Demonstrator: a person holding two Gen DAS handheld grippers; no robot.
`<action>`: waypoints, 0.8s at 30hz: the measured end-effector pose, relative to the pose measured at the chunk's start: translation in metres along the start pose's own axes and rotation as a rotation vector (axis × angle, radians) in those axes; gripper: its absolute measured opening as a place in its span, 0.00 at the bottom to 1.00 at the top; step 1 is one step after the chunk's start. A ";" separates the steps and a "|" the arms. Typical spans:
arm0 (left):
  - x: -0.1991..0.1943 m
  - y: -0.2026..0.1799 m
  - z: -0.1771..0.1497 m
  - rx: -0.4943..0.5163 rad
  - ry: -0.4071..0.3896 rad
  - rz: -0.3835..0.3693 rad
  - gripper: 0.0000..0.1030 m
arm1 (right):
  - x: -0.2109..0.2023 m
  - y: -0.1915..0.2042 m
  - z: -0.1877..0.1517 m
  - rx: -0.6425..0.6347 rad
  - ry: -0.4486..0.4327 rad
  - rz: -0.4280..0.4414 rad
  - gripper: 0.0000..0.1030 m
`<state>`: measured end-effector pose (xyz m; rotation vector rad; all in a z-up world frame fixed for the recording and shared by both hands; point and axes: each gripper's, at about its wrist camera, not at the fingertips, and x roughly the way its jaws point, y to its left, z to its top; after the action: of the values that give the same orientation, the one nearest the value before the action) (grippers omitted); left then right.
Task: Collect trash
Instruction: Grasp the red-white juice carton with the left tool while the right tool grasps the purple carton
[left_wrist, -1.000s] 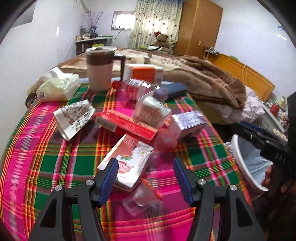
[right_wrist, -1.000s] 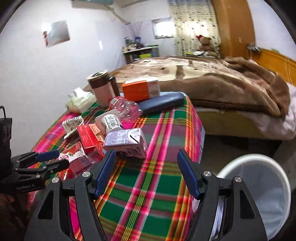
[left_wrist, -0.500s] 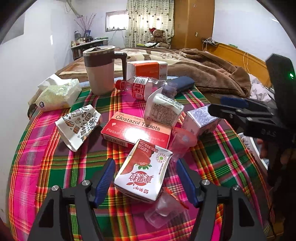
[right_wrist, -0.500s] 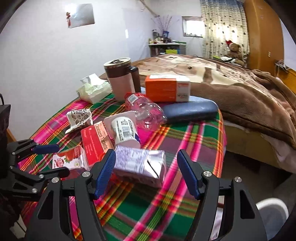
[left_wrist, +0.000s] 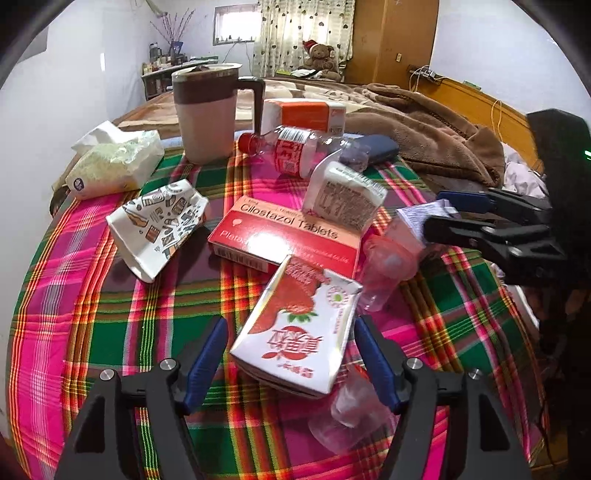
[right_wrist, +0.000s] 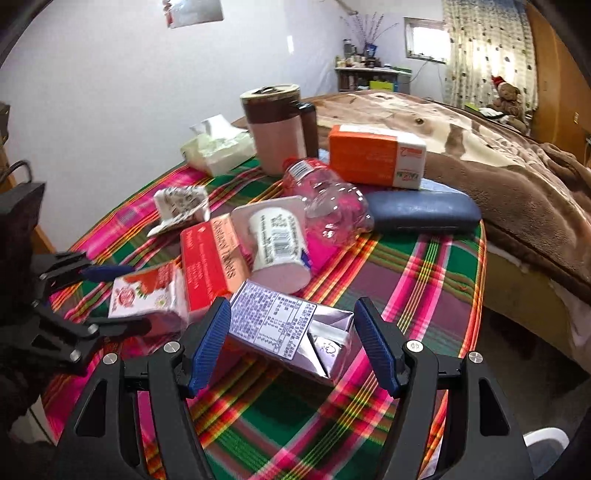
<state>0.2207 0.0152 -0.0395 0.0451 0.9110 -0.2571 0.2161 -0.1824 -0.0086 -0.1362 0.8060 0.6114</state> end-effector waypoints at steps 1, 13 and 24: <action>0.000 0.002 0.000 -0.005 -0.002 0.004 0.68 | -0.001 0.001 -0.001 -0.007 0.005 -0.003 0.68; 0.005 0.023 -0.002 -0.060 0.013 0.014 0.68 | 0.004 0.018 -0.008 -0.125 0.053 -0.117 0.68; 0.011 0.030 -0.001 -0.107 0.017 -0.007 0.67 | 0.013 0.011 -0.011 -0.004 0.054 -0.031 0.68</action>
<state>0.2336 0.0423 -0.0509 -0.0547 0.9408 -0.2147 0.2102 -0.1708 -0.0240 -0.1695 0.8533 0.5824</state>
